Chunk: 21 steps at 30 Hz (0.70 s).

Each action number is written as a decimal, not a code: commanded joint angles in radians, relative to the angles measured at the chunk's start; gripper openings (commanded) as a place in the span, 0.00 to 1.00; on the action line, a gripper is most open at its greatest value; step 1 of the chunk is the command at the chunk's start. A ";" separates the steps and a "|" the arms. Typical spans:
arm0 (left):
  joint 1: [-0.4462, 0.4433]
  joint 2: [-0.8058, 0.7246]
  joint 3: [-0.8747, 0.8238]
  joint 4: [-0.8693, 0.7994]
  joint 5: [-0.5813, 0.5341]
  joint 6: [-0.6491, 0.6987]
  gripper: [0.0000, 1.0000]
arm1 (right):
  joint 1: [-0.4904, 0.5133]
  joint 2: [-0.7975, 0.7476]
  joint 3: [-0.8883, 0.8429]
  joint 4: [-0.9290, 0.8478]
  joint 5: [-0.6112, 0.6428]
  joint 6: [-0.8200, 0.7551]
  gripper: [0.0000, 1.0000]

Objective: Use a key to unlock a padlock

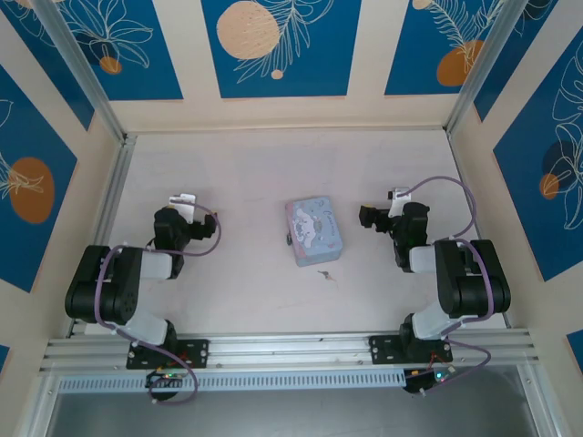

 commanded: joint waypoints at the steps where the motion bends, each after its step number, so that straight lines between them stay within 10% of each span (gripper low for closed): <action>1: 0.009 -0.003 0.015 0.006 0.014 -0.004 0.99 | -0.004 -0.014 0.022 0.011 -0.015 -0.026 0.99; 17: 0.010 -0.009 0.020 -0.008 -0.011 -0.012 0.99 | -0.015 -0.042 0.017 0.016 -0.016 -0.006 0.99; 21: 0.004 -0.099 0.213 -0.404 -0.031 -0.013 0.99 | -0.009 -0.242 0.136 -0.371 0.031 0.061 0.99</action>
